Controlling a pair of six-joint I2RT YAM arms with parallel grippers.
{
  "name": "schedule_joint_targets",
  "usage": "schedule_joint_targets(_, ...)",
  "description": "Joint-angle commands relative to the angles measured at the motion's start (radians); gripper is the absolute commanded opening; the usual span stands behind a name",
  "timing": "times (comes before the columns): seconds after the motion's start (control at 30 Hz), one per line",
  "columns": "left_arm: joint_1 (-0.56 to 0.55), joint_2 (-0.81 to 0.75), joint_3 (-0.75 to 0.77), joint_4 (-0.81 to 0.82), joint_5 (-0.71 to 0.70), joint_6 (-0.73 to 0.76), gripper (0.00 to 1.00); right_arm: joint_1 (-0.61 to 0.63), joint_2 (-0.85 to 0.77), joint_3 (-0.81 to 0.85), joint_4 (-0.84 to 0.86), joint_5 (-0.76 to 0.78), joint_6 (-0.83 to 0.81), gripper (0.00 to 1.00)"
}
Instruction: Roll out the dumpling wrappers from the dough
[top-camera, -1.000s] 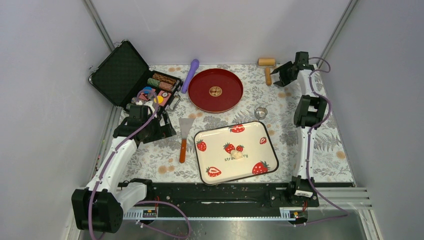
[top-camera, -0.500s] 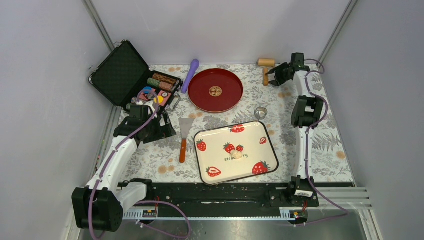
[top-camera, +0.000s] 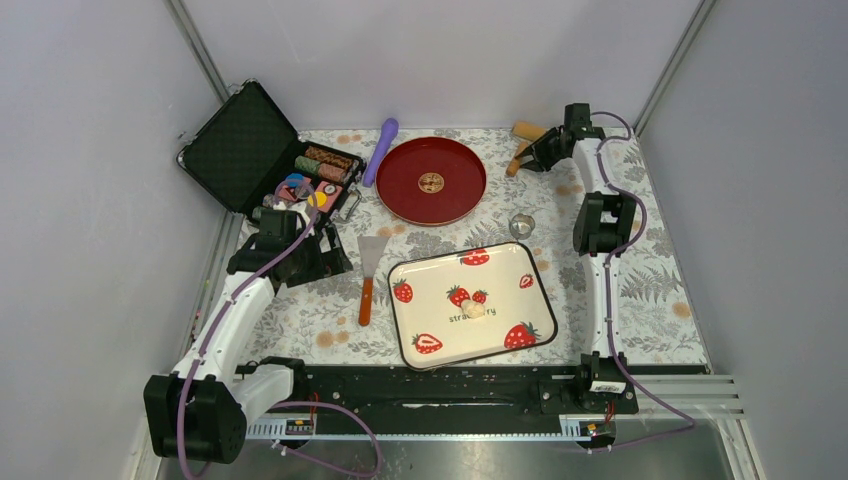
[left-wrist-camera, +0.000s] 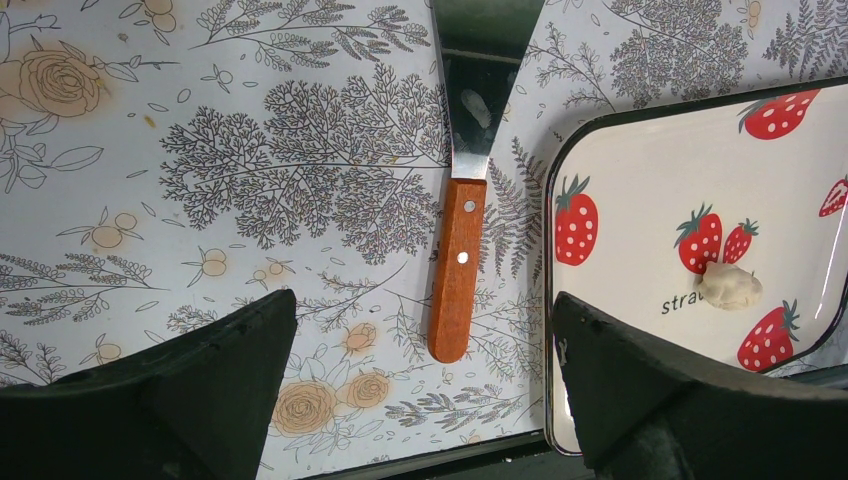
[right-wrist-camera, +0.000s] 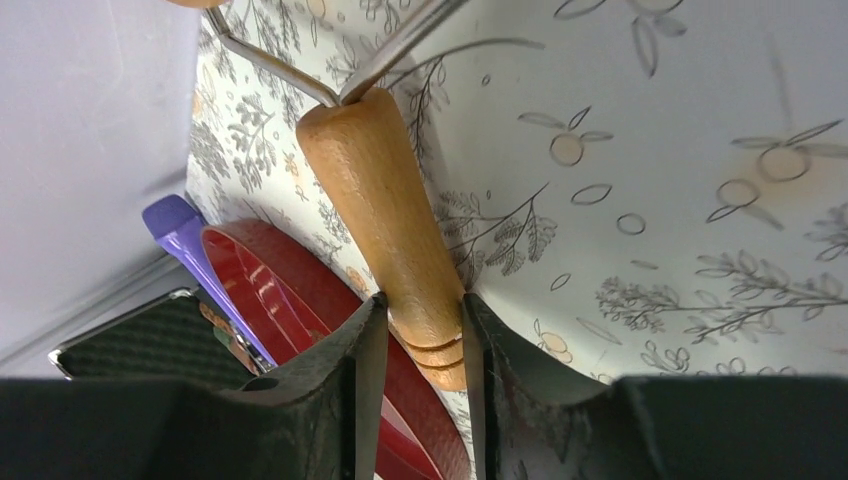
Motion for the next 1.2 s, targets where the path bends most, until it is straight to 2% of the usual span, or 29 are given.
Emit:
schedule_joint_targets(0.0,-0.003,-0.018,0.006,0.024,0.013,0.004,0.99,0.024,-0.024,0.024,-0.161,0.048,-0.095,0.36)
schedule_joint_targets(0.3,-0.004,-0.028,0.01,0.023,0.017,0.003,0.99,0.035,-0.054,0.011,-0.341,0.05,-0.19,0.31)
schedule_joint_targets(0.5,-0.004,-0.033,0.011,0.024,0.016,0.001,0.99,0.034,-0.14,-0.043,-0.454,0.095,-0.31,0.31)
schedule_joint_targets(0.6,-0.004,-0.041,0.009,0.026,0.016,0.001,0.99,0.035,-0.193,-0.048,-0.451,0.11,-0.337,0.37)
schedule_joint_targets(0.83,-0.004,-0.047,0.005,0.03,0.02,0.002,0.99,0.068,-0.233,-0.032,-0.381,0.12,-0.348,0.62)
schedule_joint_targets(1.0,-0.004,-0.05,0.004,0.029,0.018,0.001,0.99,0.106,-0.168,0.009,-0.425,0.157,-0.402,0.63)
schedule_joint_targets(1.17,-0.003,-0.048,0.004,0.03,0.017,0.001,0.99,0.156,-0.144,0.014,-0.5,0.286,-0.468,0.6)
